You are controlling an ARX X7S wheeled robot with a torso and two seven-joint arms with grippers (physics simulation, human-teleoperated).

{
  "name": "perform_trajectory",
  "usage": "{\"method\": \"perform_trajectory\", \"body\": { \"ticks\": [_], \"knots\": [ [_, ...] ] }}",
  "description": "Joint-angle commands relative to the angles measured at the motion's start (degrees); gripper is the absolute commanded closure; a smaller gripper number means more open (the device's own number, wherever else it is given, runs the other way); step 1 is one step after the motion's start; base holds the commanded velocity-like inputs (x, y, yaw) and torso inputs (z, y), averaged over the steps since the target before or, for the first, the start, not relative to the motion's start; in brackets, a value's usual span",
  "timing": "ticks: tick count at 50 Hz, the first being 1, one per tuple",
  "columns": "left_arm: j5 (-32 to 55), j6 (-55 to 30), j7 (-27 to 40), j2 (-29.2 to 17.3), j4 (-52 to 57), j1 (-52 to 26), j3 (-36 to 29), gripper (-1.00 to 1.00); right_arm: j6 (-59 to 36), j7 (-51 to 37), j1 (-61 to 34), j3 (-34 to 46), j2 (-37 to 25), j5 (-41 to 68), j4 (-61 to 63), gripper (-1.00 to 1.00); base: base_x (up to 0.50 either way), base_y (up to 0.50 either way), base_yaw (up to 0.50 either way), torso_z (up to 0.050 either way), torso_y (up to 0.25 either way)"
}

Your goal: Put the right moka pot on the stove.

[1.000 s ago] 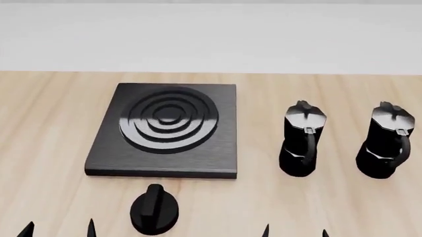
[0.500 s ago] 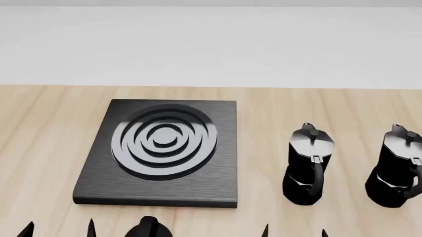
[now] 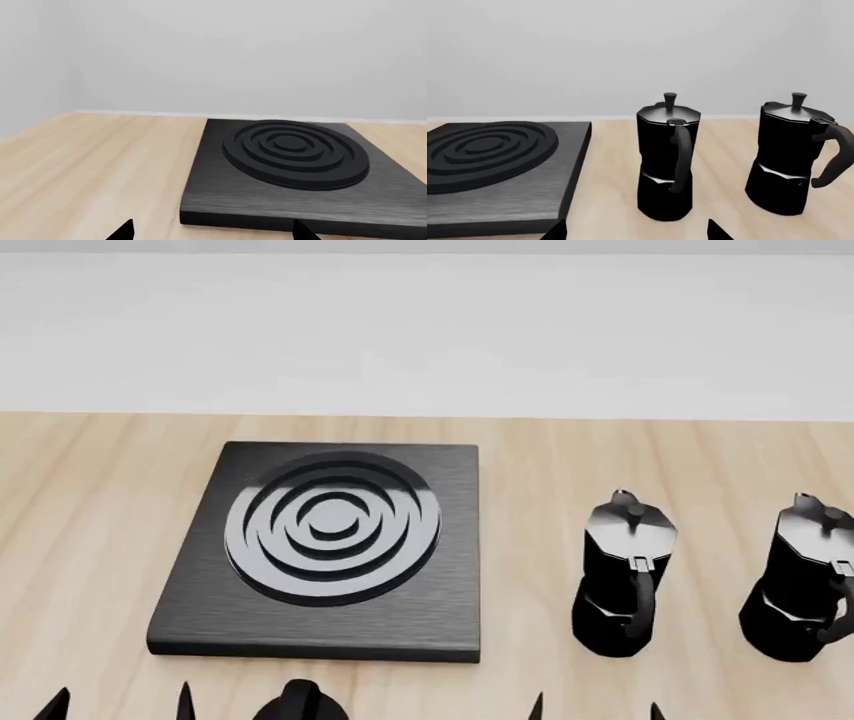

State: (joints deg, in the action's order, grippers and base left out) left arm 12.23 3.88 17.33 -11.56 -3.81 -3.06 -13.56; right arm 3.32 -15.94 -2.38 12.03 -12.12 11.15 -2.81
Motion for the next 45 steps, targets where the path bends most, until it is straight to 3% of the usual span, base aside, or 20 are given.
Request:
{"method": "perform_trajectory", "body": {
  "ticks": [1,21,34,35,38,45],
  "knots": [
    [1.1,-2.0,-0.2,-0.6,1.0,-0.6,-0.3,-1.0,-1.8,-0.2,-0.7,0.5,-0.5,0.3,1.3,-1.0,0.0,0.0,0.0,0.0,0.0],
    [4.3,-25.1,7.3,-9.0,40.0,4.5,1.3,-1.0,-13.3,-4.3,0.7,-0.3,-4.5,0.5,20.7,-1.0,0.0,0.0,0.0,0.0,0.0],
    [13.2,-39.8,12.5,-13.3,63.0,3.7,6.1,-1.0,-19.0,-7.0,3.5,-1.0,-7.3,0.3,36.1,-1.0,0.0,0.0,0.0,0.0,0.0],
    [14.4,-39.3,13.3,-14.2,63.7,3.7,6.0,-1.0,-19.3,-7.1,3.5,-1.0,-7.3,0.3,36.8,-1.0,0.0,0.0,0.0,0.0,0.0],
    [18.2,-32.9,21.6,-22.7,63.8,3.2,0.2,-1.0,-19.7,-7.4,3.5,-0.2,-7.3,-0.4,37.3,-1.0,0.0,0.0,0.0,0.0,0.0],
    [21.1,-31.3,24.1,-25.1,63.4,2.3,-1.3,-1.0,-19.5,-7.3,3.5,0.0,-7.3,-0.2,37.0,-1.0,0.0,0.0,0.0,0.0,0.0]
  ]
}}
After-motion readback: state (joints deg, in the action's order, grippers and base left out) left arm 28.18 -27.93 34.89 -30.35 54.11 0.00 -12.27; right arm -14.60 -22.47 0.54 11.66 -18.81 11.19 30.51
